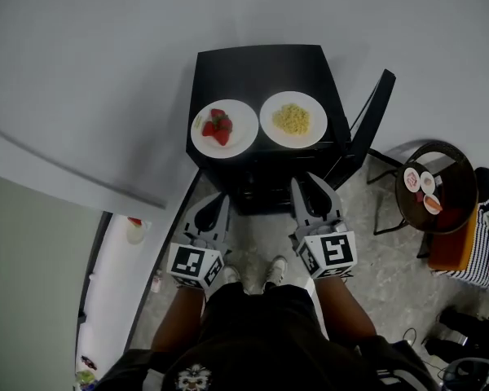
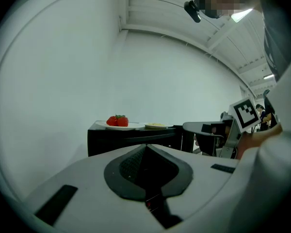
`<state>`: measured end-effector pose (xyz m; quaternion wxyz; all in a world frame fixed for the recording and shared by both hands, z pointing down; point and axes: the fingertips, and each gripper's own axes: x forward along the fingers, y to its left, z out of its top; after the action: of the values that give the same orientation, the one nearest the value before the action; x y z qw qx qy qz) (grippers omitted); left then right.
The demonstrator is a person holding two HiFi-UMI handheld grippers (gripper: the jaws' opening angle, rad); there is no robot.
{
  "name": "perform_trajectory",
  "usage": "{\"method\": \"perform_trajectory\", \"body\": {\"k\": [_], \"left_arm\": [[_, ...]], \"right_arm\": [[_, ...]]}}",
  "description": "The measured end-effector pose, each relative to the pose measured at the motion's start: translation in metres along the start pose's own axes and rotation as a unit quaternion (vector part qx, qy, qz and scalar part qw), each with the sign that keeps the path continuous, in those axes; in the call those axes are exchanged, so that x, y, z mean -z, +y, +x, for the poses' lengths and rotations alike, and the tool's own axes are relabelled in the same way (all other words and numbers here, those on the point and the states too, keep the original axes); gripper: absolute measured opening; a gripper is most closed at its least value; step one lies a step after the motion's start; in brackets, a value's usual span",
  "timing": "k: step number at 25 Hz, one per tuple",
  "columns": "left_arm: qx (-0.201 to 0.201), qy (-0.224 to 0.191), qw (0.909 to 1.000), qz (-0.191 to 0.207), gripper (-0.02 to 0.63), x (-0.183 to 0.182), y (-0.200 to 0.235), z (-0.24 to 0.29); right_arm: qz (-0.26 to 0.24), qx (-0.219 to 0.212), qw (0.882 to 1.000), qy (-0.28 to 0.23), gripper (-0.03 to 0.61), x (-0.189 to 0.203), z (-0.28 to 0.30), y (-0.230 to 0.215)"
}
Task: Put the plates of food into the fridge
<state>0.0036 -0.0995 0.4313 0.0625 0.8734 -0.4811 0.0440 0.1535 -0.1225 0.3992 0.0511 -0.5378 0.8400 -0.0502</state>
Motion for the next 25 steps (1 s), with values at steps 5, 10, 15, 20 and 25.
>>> {"method": "perform_trajectory", "body": {"k": [5,10,15,20,25], "left_arm": [[0.014,0.002,0.9998,0.013,0.009,0.0,0.011,0.009],[0.056,-0.005,0.9983,0.013,0.009,-0.004,0.011,0.012],[0.091,0.0,0.9957,0.019,0.009,0.003,0.009,0.01],[0.102,-0.009,0.9946,0.019,0.009,0.0,0.012,0.008],[0.123,-0.004,0.9903,0.064,0.009,0.004,0.001,-0.002]], "right_arm": [[0.174,0.017,0.985,0.003,0.098,0.005,0.015,-0.02],[0.292,0.045,0.955,-0.005,0.102,0.009,0.029,-0.026],[0.441,0.074,0.894,-0.023,0.131,0.01,0.04,-0.038],[0.533,0.096,0.84,-0.034,0.133,0.02,0.049,-0.048],[0.57,0.094,0.814,-0.051,0.141,0.018,0.052,-0.051]]}}
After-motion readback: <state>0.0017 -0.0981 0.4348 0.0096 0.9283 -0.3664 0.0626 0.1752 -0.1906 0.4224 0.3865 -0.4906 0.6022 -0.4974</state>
